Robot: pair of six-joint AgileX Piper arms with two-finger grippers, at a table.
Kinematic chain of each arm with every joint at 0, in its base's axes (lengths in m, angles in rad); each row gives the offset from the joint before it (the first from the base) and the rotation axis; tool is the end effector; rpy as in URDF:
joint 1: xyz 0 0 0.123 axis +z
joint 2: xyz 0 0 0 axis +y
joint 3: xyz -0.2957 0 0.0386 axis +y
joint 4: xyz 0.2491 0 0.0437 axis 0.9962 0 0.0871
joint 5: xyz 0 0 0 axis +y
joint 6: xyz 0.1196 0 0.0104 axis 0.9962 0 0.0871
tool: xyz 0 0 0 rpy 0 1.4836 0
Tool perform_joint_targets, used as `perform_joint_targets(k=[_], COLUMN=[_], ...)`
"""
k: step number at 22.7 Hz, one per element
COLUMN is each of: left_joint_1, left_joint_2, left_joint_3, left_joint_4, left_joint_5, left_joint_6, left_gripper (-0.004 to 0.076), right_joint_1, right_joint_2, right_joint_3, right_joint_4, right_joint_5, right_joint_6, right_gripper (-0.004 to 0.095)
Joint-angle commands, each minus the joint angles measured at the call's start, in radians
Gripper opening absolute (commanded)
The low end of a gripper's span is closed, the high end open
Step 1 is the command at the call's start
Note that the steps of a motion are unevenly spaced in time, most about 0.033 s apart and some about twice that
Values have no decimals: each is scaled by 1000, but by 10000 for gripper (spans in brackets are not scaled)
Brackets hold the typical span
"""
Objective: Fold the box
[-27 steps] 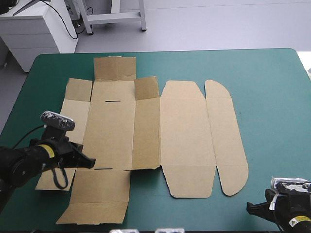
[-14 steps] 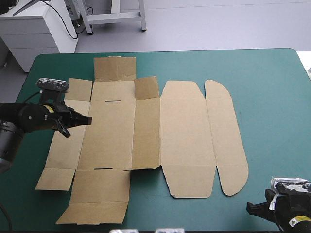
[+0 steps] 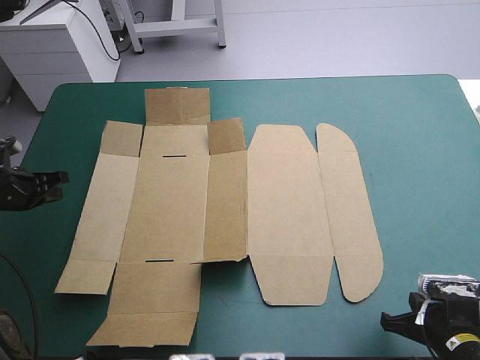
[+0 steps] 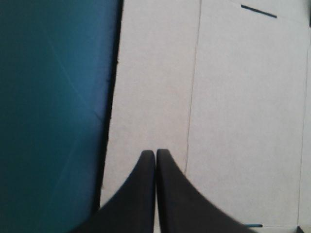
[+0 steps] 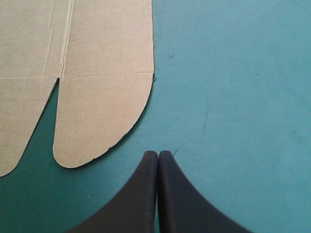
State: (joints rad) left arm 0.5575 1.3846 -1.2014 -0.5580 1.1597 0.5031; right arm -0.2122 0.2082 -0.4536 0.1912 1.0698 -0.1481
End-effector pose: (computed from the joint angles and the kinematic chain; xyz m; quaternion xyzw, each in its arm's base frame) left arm 0.2641 0.0960 0.3208 -0.0949 0.9472 -0.1537 0.2650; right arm 0.0413 0.0116 0.2459 0.0372 0.9095 0.0214 0.4135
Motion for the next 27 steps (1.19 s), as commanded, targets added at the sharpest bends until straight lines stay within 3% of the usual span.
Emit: perform_joint_targets(k=[1, 9, 11, 13, 15, 17, 27], left_joint_1=[82, 99, 99, 99, 99, 99, 99], left_joint_2=[13, 182, 208, 223, 234, 254, 347], left_joint_3=[-32, -32, -32, -32, -32, -32, 30], left_joint_4=[-123, -45, -43, -37, -34, -37, -110], left_joint_5=[20, 115, 131, 134, 121, 123, 133], left_joint_6=[67, 106, 106, 106, 106, 106, 143], left_gripper=[-8, -4, 42, 158, 382, 493, 440], right_joint_1=[1, 1, 1, 1, 1, 1, 1], right_joint_2=[13, 13, 13, 13, 13, 13, 13], right_joint_3=[-25, -25, -25, -25, -25, -25, -25], right_joint_4=[15, 15, 15, 15, 15, 15, 15], right_joint_5=[-56, -56, -56, -56, -56, -56, -56], right_joint_6=[-5, -5, -5, -5, -5, -5, -5], right_gripper=[-19, -20, -20, -20, -20, -20, -20])
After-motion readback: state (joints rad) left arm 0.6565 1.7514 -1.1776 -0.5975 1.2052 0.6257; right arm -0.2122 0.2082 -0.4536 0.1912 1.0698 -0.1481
